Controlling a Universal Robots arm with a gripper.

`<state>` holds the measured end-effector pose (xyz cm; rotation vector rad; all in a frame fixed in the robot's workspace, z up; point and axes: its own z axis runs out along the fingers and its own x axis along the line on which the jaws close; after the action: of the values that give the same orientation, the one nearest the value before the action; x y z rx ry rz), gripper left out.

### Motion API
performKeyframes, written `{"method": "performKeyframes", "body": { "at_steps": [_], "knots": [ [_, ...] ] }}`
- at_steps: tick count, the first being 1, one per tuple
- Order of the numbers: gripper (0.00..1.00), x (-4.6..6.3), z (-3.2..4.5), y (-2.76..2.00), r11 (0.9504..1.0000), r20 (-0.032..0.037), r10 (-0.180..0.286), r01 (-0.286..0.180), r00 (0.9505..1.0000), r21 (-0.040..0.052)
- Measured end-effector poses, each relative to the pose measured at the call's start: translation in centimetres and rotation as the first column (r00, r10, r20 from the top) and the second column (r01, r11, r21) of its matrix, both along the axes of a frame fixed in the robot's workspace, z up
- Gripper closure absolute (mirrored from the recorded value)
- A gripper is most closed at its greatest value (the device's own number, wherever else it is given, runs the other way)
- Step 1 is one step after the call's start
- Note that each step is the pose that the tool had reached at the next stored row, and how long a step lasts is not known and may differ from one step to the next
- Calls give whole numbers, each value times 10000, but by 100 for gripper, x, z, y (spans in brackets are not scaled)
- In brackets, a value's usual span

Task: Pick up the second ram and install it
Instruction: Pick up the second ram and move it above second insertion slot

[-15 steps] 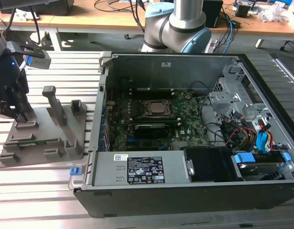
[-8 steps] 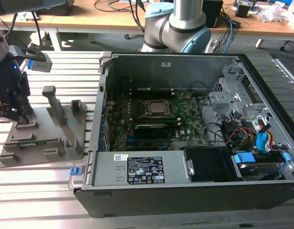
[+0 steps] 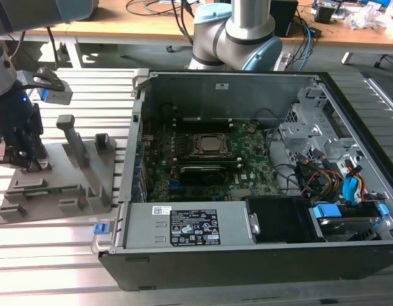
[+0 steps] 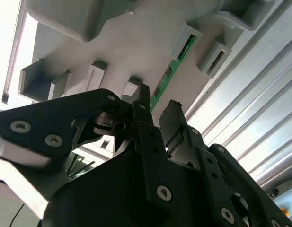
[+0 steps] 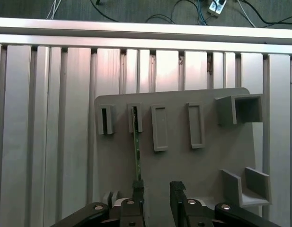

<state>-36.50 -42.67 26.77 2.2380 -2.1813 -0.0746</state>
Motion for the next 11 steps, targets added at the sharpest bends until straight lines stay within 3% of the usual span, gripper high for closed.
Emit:
{"method": "performKeyframes", "body": {
  "at_steps": [4,11],
  "knots": [
    [64,0,-87,-75,10000,2,19,-19,10000,1],
    [64,-1,-210,-87,10000,0,21,-21,10000,0]
  ]
}}
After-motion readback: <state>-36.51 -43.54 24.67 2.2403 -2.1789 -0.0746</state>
